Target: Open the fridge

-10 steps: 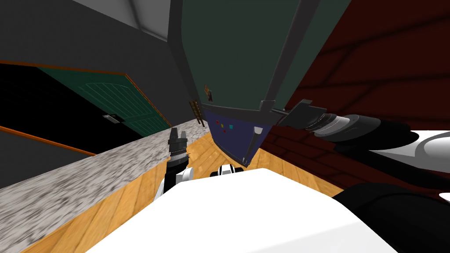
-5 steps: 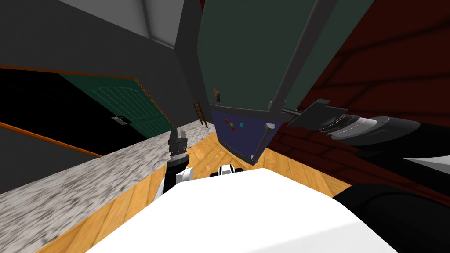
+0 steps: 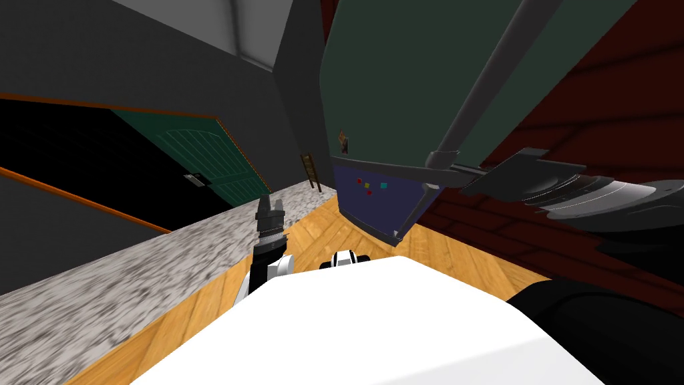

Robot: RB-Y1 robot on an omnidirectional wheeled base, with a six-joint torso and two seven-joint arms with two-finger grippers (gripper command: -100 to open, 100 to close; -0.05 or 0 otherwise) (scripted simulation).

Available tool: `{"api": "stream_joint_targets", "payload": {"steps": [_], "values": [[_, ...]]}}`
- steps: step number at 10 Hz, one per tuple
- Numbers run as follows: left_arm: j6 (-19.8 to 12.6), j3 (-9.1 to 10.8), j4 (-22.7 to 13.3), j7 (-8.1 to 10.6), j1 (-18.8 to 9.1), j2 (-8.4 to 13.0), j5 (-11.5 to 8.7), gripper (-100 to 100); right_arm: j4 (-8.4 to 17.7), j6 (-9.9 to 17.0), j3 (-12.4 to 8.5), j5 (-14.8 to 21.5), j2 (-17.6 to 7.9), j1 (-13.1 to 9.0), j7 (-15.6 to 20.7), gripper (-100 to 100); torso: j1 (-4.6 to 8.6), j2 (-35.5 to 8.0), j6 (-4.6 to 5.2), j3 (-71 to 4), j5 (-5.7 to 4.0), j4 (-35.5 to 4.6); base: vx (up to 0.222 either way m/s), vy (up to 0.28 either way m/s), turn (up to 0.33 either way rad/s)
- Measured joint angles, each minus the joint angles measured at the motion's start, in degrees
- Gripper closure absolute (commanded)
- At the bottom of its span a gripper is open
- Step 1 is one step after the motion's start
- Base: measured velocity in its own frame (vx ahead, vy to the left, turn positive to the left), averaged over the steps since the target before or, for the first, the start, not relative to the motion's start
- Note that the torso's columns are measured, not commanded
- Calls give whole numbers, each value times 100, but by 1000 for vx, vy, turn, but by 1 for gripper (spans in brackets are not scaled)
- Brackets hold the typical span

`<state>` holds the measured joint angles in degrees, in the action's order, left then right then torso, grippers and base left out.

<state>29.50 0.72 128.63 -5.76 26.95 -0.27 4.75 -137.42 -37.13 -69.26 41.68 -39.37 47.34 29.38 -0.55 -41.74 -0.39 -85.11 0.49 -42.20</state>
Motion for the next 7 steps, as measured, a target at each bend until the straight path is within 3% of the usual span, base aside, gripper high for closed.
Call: {"api": "stream_joint_targets", "payload": {"steps": [3,4,5,7], "values": [[0,0,0,0,0,0,0,0,113,-168,-371,-60,284,188,34,100,13,-14,13,15,-18,1,-50,312,7],[0,1,0,0,0,1,0,0,128,-187,-453,-69,325,236,17,100,35,-22,15,20,-23,-2,-27,114,-25],[0,2,0,0,0,2,0,0,128,-195,-457,-68,332,244,14,-100,90,-21,21,24,-45,0,27,37,-43],[0,4,0,0,2,4,0,0,99,-185,-657,-109,175,372,-122,-100,101,5,25,16,-69,16,87,17,-29]]}}
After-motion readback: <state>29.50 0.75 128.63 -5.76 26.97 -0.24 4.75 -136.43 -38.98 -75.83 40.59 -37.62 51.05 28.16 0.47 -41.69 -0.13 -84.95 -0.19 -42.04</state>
